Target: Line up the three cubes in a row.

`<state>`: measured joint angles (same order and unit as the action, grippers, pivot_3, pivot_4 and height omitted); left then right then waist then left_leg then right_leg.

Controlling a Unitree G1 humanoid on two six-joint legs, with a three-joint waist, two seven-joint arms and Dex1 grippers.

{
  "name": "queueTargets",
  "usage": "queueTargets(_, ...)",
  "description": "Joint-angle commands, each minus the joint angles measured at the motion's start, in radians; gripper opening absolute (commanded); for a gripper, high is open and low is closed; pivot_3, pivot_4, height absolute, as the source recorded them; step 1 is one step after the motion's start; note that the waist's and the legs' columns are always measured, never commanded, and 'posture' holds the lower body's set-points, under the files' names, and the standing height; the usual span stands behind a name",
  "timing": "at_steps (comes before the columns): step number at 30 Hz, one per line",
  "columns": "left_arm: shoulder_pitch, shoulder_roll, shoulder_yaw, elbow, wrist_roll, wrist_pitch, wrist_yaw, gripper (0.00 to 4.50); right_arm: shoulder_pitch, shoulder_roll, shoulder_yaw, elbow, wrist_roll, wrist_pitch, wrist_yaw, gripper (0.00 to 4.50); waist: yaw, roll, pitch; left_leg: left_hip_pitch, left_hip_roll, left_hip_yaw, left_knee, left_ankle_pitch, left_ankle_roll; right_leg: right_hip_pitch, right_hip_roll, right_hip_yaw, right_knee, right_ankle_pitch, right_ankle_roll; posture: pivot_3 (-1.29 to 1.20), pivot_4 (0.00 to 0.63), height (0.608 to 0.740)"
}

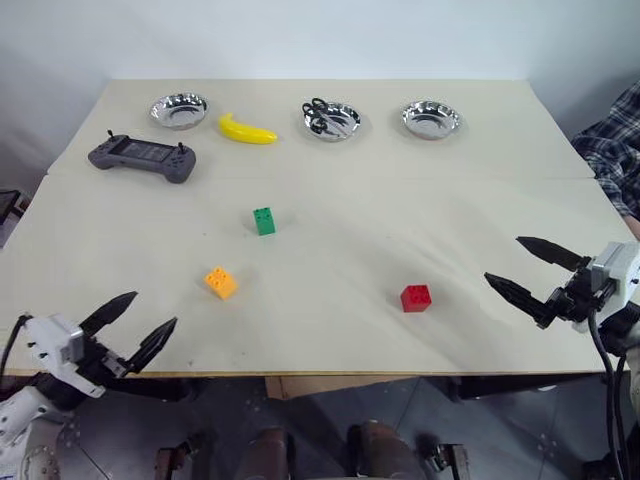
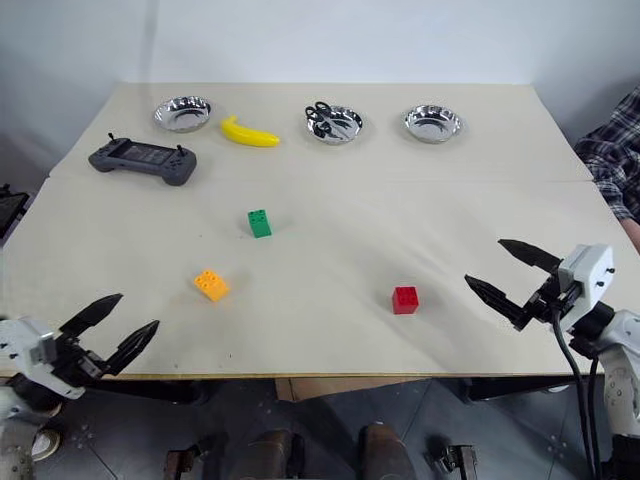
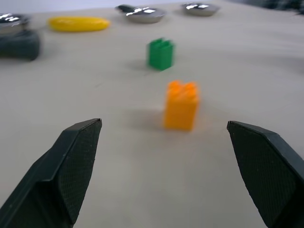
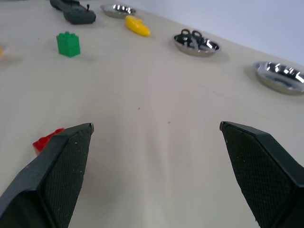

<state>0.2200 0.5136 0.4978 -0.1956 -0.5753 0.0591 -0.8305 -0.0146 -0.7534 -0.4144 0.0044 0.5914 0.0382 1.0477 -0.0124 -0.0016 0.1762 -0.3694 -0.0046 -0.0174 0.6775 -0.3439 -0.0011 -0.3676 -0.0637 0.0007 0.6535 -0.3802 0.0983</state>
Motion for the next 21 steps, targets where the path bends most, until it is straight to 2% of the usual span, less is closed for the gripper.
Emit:
queueTargets(1,-0.14,0.036,-0.079,-0.119,0.013,0.109,0.119,4.5,-0.021,-0.011,-0.004,-0.029,0.009,0.008,0.015,4.47,0.008,0.0,0.0,0.0,0.0,0.0,0.001,0.0,0.0,0.0,0.0,0.0,0.0,0.0,0.0,0.0,0.15,0.74)
queueTargets(5,-0.356,0.101,-0.202,-0.182,0.106,0.377,0.329,4.5,-0.036,-0.029,0.026,-0.075,0.042,0.08,0.054,4.47,0.011,0.0,0.0,0.0,0.0,0.0,0.002,0.0,0.0,0.0,0.001,0.0,0.001,0.0,0.001,0.0,0.15,0.74)
queueTargets(9,-0.514,0.104,-0.311,-0.213,0.17,0.679,0.517,4.5,-0.056,-0.033,0.06,-0.132,0.06,0.14,0.07,4.47,0.005,0.0,0.0,-0.001,0.0,0.0,0.0,0.0,-0.001,-0.002,0.002,0.001,0.005,0.001,0.001,0.0,0.15,0.74)
queueTargets(13,-0.707,-0.022,-0.406,-0.159,0.245,0.907,0.715,4.5,-0.103,-0.033,0.097,-0.16,0.071,0.184,0.088,4.47,0.014,-0.002,0.001,-0.002,0.0,0.0,0.002,0.0,-0.001,-0.004,0.002,0.001,0.006,0.001,0.002,0.0,0.15,0.74)
queueTargets(16,-0.798,-0.121,-0.442,-0.085,0.302,0.925,0.794,4.5,-0.127,-0.034,0.115,-0.172,0.076,0.21,0.104,4.47,0.025,-0.002,0.001,-0.003,-0.001,0.0,0.005,0.0,-0.001,-0.004,0.002,0.001,0.005,0.001,0.003,0.0,0.15,0.74)
queueTargets(21,-0.874,-0.273,-0.414,-0.001,0.316,0.985,0.876,4.5,-0.134,-0.038,0.123,-0.182,0.076,0.232,0.125,4.47,0.035,-0.003,0.002,-0.005,-0.001,0.001,0.005,0.0,-0.001,-0.006,0.002,0.001,0.006,0.002,0.003,0.0,0.15,0.74)
